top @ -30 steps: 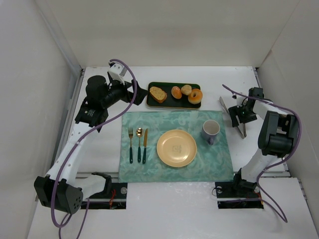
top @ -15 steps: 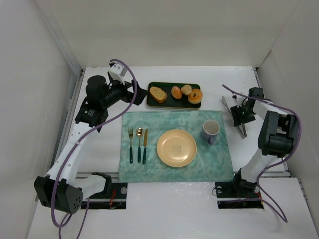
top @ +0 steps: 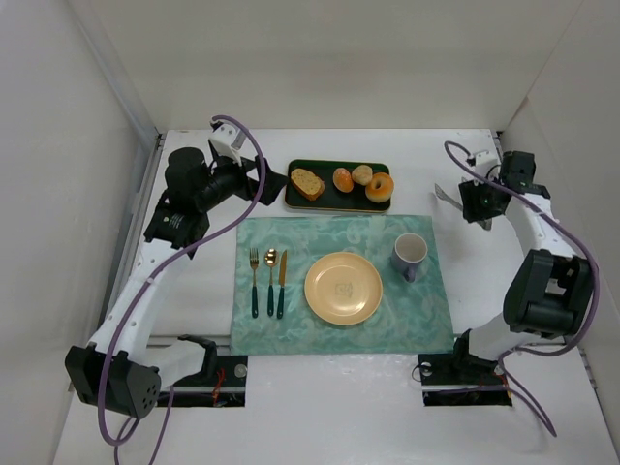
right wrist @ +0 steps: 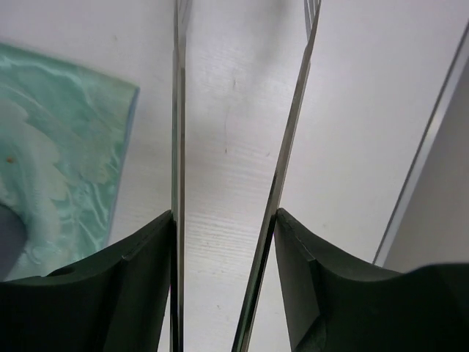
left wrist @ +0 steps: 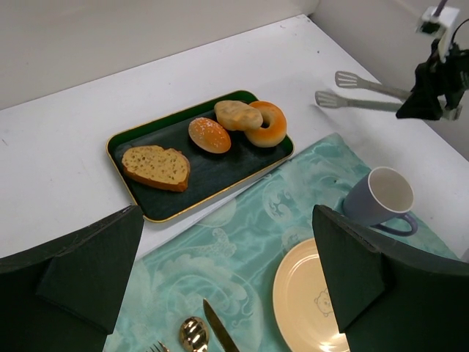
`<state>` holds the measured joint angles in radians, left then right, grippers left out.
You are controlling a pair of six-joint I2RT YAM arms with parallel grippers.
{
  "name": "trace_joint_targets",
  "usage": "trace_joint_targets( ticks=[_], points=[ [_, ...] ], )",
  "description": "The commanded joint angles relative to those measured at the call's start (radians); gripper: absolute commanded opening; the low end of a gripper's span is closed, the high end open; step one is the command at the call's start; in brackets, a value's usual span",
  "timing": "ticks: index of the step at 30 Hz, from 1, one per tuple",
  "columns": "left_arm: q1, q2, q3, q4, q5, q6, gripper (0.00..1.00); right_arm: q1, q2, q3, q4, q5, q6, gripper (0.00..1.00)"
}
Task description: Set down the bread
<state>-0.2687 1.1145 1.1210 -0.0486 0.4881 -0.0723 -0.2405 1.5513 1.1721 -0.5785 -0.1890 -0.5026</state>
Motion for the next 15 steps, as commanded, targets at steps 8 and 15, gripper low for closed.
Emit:
trace_joint_targets(
  ticks=[8, 15],
  points=[
    [-0.003, -0.036, 0.005, 0.050, 0.014, -0.004, 1.00, 0.030, -0.086, 0.225, -0.067, -0.199, 0.053, 0.58],
    [-0.003, -0.027, 0.005, 0.050, 0.014, -0.004, 1.00, 0.188, -0.077, 0.325, -0.087, -0.234, 0.108, 0.58]
  ],
)
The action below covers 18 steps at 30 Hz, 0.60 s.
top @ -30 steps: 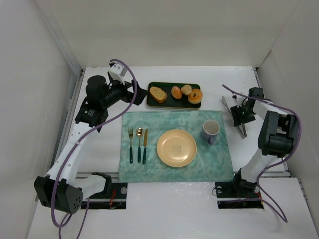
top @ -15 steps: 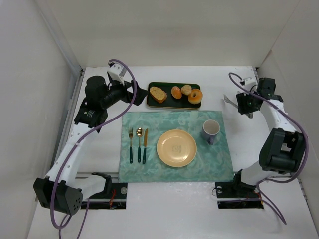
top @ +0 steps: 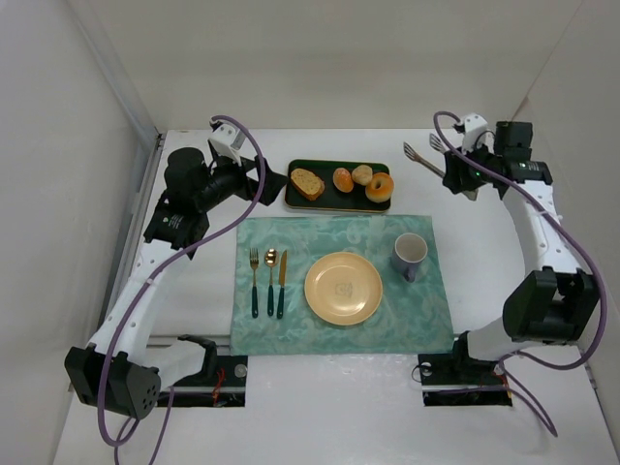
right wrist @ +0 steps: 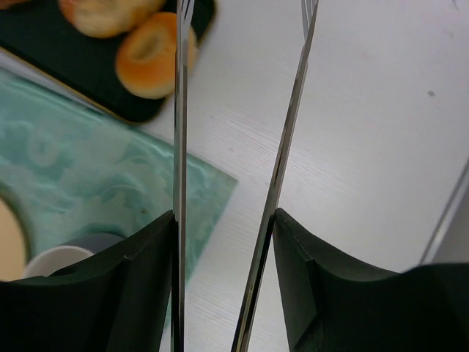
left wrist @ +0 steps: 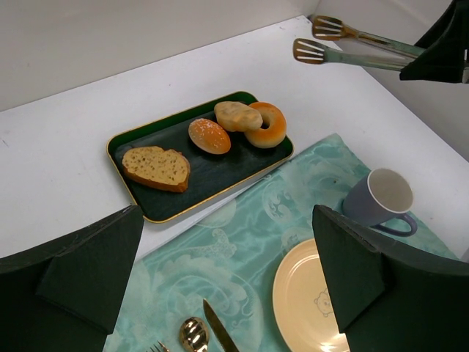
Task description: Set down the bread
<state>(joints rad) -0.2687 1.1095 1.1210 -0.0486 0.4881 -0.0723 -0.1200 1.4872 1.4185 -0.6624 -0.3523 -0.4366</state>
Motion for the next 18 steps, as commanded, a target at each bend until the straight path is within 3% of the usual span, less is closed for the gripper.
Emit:
trace_joint_targets(
  ticks=[1, 8, 18],
  points=[
    [-0.003, -0.022, 0.005, 0.050, 0.004, -0.004, 1.00, 0.089, 0.004, 0.088, -0.015, -0.071, 0.042, 0.58],
    [-0.003, -0.022, 0.005, 0.050, 0.004, 0.005, 1.00, 0.238, 0.071, 0.108, -0.005, -0.096, 0.081, 0.58],
    [-0.003, -0.022, 0.005, 0.050, 0.004, 0.005, 1.00, 0.293, 0.104, 0.088, -0.016, -0.045, 0.061, 0.58]
  ],
)
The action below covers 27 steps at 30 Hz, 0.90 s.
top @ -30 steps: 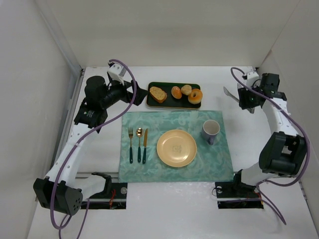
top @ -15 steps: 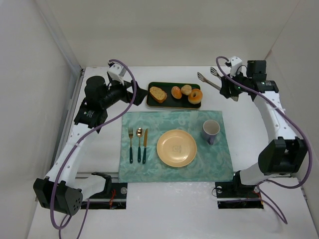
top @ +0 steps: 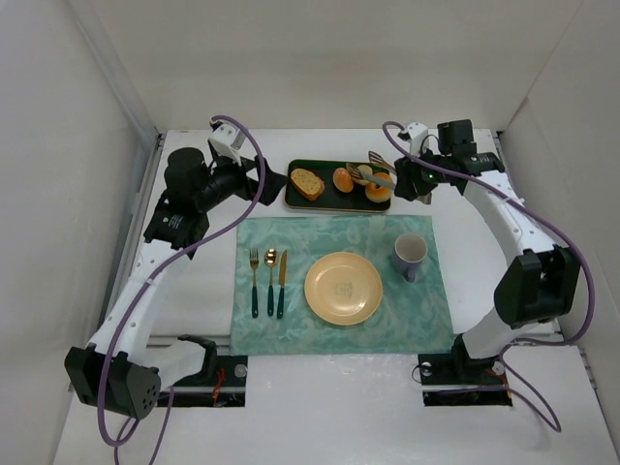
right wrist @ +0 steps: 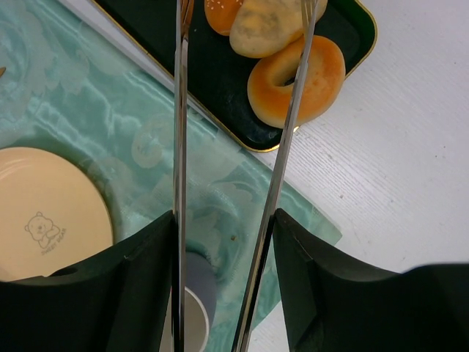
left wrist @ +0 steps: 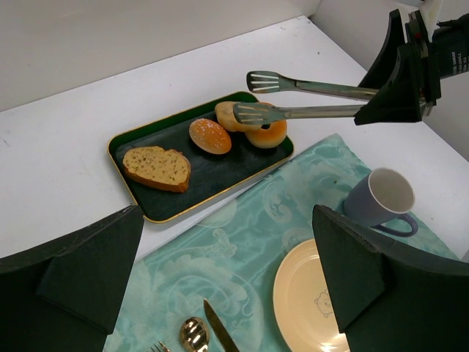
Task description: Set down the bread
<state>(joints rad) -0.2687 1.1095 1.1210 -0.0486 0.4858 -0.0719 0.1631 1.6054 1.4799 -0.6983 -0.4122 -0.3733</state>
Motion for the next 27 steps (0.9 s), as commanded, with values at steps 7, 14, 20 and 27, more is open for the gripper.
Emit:
trace_joint_targets(
  ticks=[7, 14, 20, 27],
  points=[
    [-0.003, -0.022, 0.005, 0.050, 0.007, 0.004, 1.00, 0.029, 0.004, 0.017, -0.010, 0.046, -0.042, 0.58],
    [-0.003, -0.022, 0.005, 0.050, 0.007, 0.004, 1.00, 0.029, 0.033, 0.017, -0.021, 0.064, -0.042, 0.58],
    [-0.003, -0.022, 0.005, 0.050, 0.007, 0.004, 1.00, 0.038, 0.062, 0.017, -0.012, 0.082, -0.042, 0.58],
    [-0.003, -0.022, 0.005, 0.050, -0.003, 0.004, 1.00, 0.038, 0.097, 0.036, -0.012, 0.082, -0.042, 0.53]
  ],
)
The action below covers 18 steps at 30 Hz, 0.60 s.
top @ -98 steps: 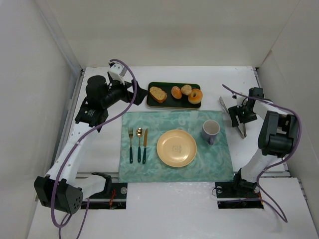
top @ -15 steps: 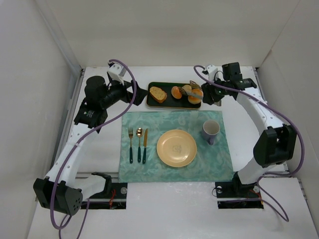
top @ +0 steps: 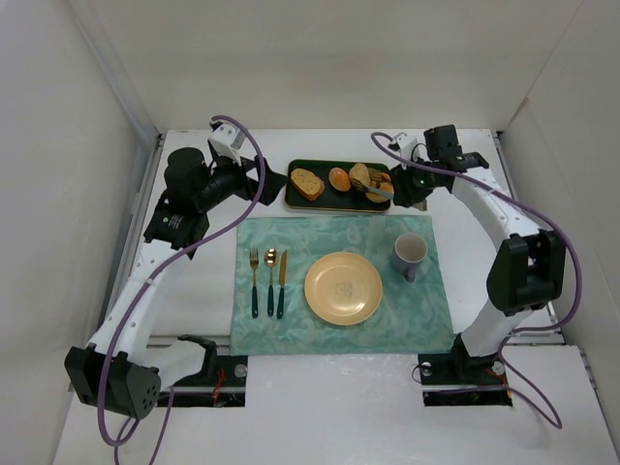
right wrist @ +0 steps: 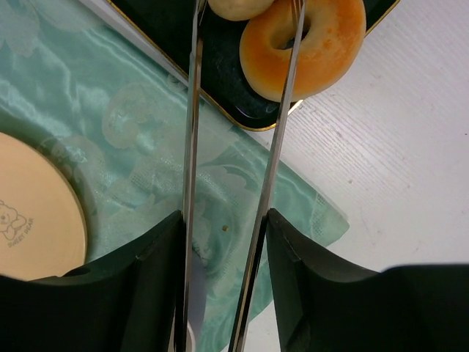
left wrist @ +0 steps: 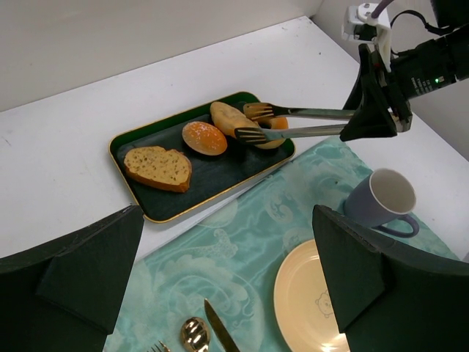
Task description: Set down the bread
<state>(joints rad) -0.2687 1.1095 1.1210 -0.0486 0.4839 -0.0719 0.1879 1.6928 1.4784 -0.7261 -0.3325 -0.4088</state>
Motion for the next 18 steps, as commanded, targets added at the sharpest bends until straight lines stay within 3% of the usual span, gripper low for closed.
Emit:
trace_joint_targets(
  ticks=[1, 18],
  points=[
    [-0.003, -0.022, 0.005, 0.050, -0.001, 0.004, 1.00, 0.013, 0.010, 0.037, 0.016, 0.003, -0.007, 0.51],
    [-0.003, -0.022, 0.005, 0.050, -0.001, 0.004, 1.00, 0.013, -0.067, 0.037, 0.054, 0.013, 0.015, 0.34]
  ],
)
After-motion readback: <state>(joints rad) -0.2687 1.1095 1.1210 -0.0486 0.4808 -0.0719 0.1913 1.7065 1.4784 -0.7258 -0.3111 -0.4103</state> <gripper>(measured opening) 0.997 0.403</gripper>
